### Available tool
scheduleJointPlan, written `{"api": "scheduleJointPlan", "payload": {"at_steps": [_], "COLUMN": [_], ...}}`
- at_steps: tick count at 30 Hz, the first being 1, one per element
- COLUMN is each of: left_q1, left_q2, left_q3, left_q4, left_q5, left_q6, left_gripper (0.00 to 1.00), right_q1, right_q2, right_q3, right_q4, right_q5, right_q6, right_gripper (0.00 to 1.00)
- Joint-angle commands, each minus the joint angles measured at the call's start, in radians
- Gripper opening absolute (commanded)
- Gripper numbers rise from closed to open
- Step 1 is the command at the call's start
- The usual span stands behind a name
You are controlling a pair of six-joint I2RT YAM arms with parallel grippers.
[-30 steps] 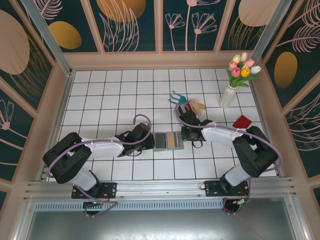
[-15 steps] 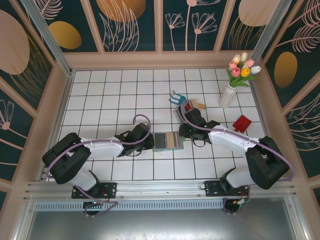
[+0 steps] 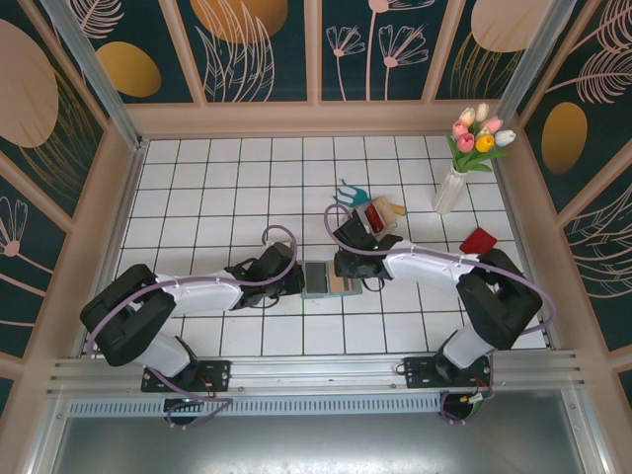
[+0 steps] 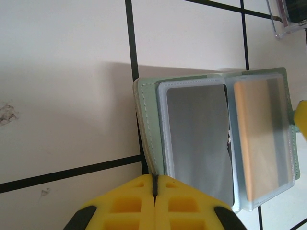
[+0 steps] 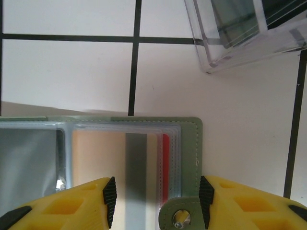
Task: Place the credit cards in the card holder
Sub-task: Close the card holder at the center of the table.
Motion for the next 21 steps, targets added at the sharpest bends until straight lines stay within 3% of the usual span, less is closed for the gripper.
{"api": "scheduleJointPlan", "payload": {"at_steps": [1, 10, 21], "left_q1": [-0.005, -0.005, -0.005], "left_q2": [-0.019, -0.017, -0.03], "left_q3": [0.01, 0.015, 0.02], "left_q4": [-0.022, -0.02, -0.046], "left_q5": [-0.021, -0.017, -0.027], "left_q6": [0.019, 0.019, 0.026], "left_gripper": [0.0, 0.0, 0.0], "right_q1": [0.009, 0.012, 0.012], "right_q2": [0.039, 0.085, 0.003], "right_q3": [0.025, 0.036, 0.003], "right_q4": [-0.052, -0.116, -0.149], "right_q5": [0.034, 0.114, 0.132], "right_q6": [0.003, 0.013, 0.031], "right_gripper": [0.52, 0.5, 0.46]}}
